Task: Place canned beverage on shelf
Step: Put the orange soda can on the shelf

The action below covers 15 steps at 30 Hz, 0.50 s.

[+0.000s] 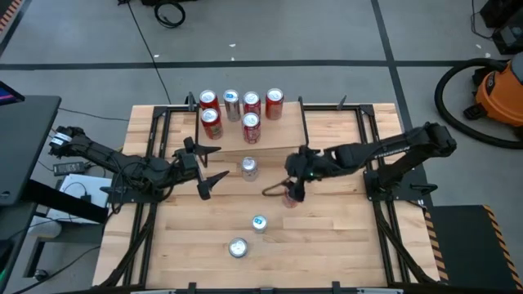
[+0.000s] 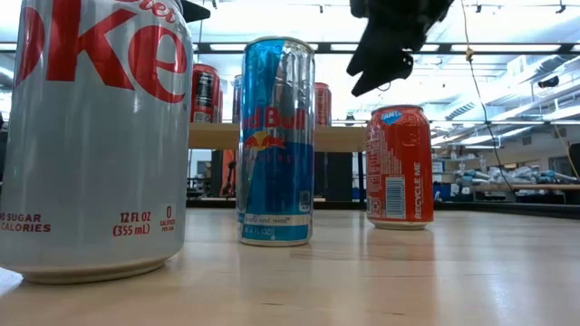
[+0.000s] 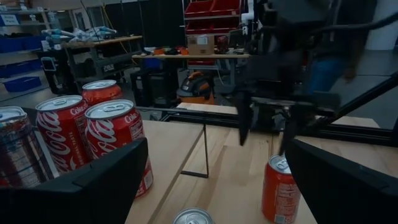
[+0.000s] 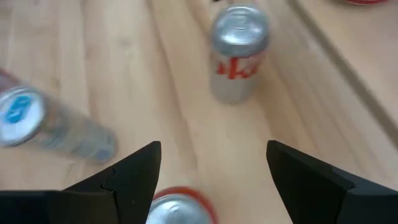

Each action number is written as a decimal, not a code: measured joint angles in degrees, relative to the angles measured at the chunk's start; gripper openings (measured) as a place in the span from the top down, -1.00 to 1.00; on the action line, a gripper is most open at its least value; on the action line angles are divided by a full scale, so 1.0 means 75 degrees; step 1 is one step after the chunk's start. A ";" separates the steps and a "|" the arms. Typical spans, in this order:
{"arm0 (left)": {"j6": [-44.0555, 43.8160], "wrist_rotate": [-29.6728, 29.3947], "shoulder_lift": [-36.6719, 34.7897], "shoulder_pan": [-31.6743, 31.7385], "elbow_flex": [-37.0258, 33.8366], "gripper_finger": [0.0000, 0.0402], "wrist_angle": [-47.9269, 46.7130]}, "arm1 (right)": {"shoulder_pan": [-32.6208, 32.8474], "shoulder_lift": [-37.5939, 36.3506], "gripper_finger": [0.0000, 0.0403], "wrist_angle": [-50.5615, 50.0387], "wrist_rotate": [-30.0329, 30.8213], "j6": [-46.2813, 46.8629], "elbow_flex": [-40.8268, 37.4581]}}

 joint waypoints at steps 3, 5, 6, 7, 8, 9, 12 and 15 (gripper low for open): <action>0.0000 0.0000 0.0000 0.0000 0.0000 -0.95 0.0003 | 0.0289 -0.0001 -0.49 -0.0290 -0.0074 0.0051 0.0009; 0.0003 0.0000 0.0000 0.0000 0.0000 -0.95 -0.0001 | 0.0479 0.0004 -0.49 -0.0351 -0.0037 0.0178 0.0009; 0.0003 0.0000 0.0000 0.0000 0.0000 -0.95 0.0006 | 0.0574 0.0007 -0.49 -0.0408 0.0031 0.0266 0.0009; 0.0000 0.0000 0.0000 0.0000 0.0000 -0.95 0.0003 | 0.0675 0.0013 -0.50 -0.0542 0.0120 0.0396 0.0009; 0.0000 0.0000 0.0000 0.0000 0.0000 -0.95 0.0001 | 0.0760 0.0019 -0.50 -0.0682 0.0249 0.0539 0.0009; 0.0000 0.0000 0.0000 0.0000 0.0000 -0.95 0.0001 | 0.0853 0.0019 -0.50 -0.0780 0.0379 0.0641 0.0009; 0.0000 0.0000 0.0000 0.0000 0.0000 -0.95 0.0000 | 0.1110 0.0019 -0.54 -0.1090 0.0813 0.0926 0.0009; 0.0006 -0.0003 0.0000 0.0000 0.0000 -0.95 0.0003 | 0.1324 0.0043 -0.60 -0.1029 0.1045 0.1121 0.0009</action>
